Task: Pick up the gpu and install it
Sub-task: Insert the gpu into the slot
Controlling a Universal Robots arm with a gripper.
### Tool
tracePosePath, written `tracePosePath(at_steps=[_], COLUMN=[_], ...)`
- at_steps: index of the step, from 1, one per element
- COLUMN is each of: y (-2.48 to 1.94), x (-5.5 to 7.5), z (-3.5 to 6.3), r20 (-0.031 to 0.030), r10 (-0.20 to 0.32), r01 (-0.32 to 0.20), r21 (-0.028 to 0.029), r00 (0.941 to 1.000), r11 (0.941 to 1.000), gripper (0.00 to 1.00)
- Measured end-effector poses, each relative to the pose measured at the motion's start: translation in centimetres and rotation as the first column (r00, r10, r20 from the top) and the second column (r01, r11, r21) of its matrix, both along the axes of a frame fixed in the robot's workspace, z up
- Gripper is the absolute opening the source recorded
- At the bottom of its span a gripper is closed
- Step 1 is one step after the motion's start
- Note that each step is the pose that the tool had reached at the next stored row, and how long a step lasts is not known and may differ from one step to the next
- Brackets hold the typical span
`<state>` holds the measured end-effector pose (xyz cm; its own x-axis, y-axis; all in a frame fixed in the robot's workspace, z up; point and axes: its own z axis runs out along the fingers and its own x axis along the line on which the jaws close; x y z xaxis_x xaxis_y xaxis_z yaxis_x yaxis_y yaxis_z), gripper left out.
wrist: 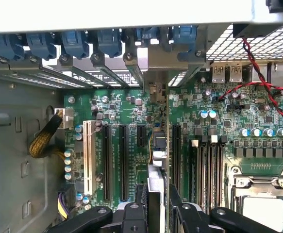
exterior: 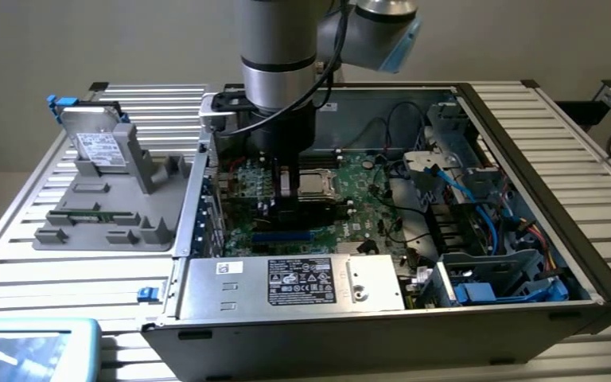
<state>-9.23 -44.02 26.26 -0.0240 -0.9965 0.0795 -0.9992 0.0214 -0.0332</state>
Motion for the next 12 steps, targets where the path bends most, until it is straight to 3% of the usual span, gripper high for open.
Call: tracePosePath(at_steps=[12], y=[0.0], x=[0.0], z=[-0.01], r20=[0.0006], r10=[0.0], r01=[0.0], r21=[0.0001], r00=[1.0], r11=[1.0], gripper=[0.28])
